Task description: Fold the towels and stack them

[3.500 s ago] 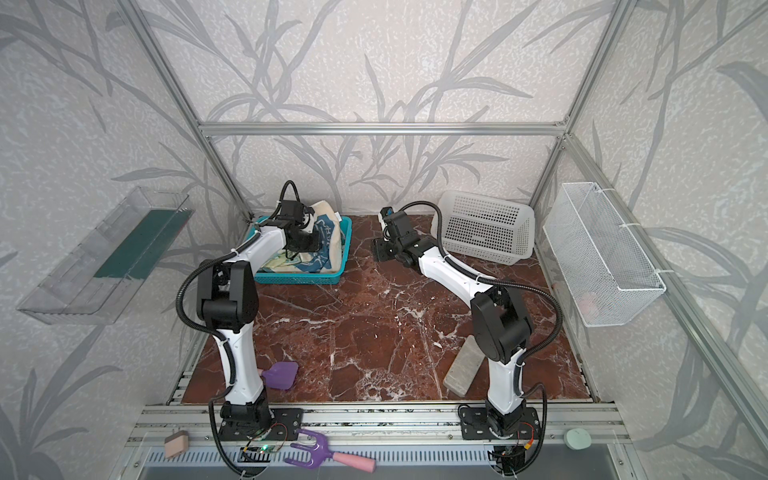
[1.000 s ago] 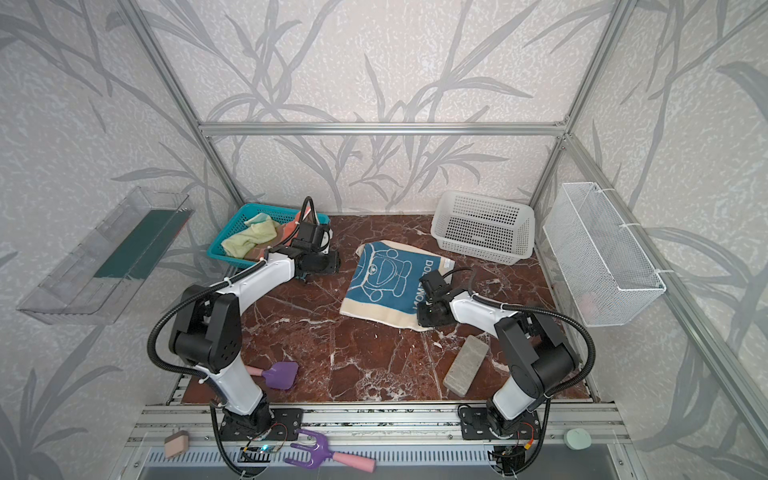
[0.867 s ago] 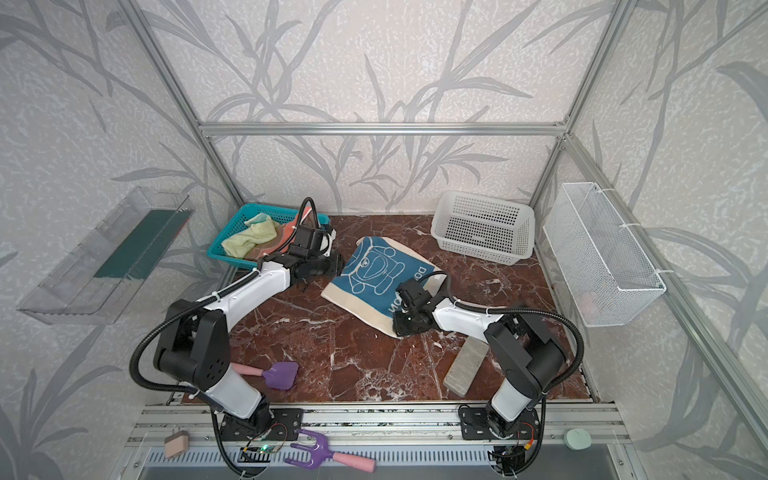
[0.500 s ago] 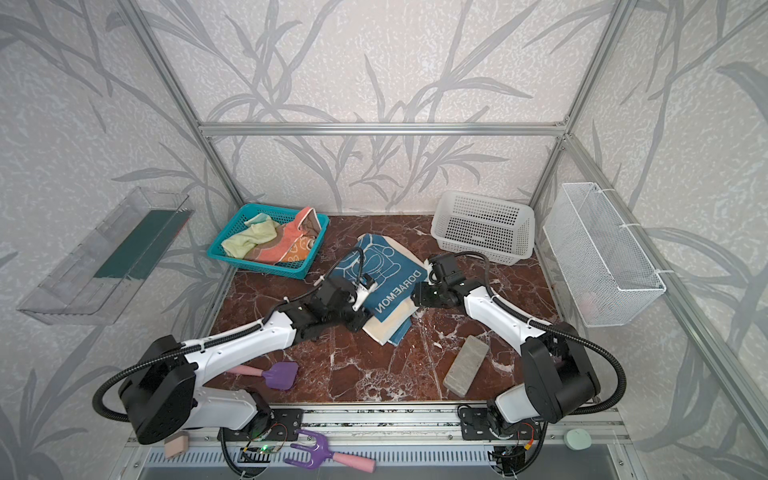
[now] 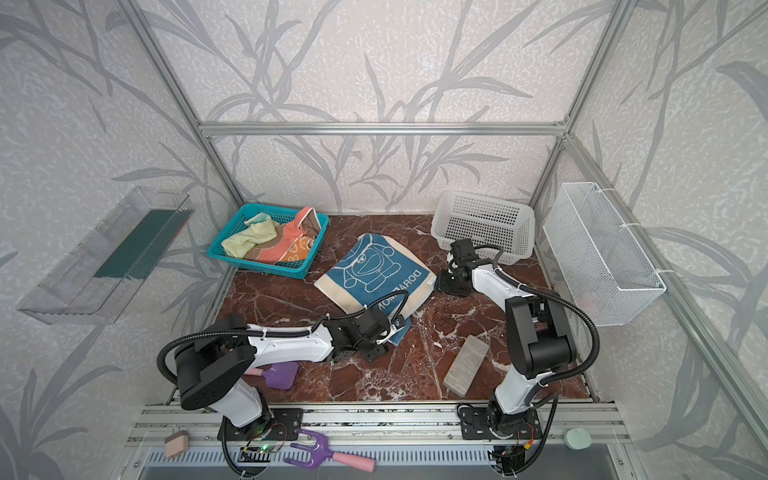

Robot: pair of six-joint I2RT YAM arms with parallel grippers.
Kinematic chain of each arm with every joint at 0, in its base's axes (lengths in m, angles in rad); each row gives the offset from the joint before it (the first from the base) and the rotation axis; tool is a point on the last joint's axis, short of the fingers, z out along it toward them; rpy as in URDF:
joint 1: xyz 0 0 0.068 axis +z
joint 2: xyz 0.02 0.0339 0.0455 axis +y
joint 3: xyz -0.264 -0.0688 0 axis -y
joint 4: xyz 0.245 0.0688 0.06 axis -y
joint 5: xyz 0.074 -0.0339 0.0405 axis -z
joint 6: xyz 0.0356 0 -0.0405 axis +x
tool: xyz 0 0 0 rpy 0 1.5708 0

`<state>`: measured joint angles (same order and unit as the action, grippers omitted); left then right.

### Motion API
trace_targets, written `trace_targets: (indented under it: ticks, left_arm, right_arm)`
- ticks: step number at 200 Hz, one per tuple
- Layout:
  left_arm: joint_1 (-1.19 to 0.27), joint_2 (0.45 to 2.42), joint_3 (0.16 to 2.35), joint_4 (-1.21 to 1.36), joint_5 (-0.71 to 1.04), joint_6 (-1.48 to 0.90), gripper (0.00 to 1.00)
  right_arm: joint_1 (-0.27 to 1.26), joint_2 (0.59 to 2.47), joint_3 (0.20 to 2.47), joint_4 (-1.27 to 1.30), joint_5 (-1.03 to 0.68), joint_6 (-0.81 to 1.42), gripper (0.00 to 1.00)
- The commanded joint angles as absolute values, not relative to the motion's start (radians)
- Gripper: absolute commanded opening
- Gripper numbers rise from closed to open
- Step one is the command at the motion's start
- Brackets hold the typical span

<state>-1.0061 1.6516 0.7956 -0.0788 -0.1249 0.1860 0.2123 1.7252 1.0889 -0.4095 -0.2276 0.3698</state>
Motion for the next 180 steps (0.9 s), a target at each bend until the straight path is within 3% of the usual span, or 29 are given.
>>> trace_targets:
  ticks: [1,14,27,78,158,180]
  left_arm:
    - [-1.005,1.690,0.804,-0.118,-0.171,0.218,0.47]
    - [-1.004,1.677,0.808,-0.138,-0.193,0.212,0.14]
    - [-1.004,1.639,0.804,-0.156,-0.217,0.217,0.00]
    - [-0.993,1.461,0.713,-0.075,-0.235,0.206,0.00]
    - [-0.958,1.422,0.722,-0.075,-0.268,0.187,0.00]
    - [-0.930,1.356,0.748,-0.120,-0.289,0.187,0.00]
  right_arm:
    - [0.213,1.767,1.118,-0.380,-0.258,0.385,0.57]
    - [0.213,1.792,1.133,-0.374,-0.258,0.390,0.57]
    - [0.213,1.816,1.150,-0.375,-0.260,0.390,0.57]
    - [0.216,1.873,1.176,-0.333,-0.316,0.424,0.52]
    - [0.246,1.855,1.199,-0.352,-0.285,0.410,0.09]
    - [0.259,1.791,1.227,-0.413,-0.223,0.362,0.05]
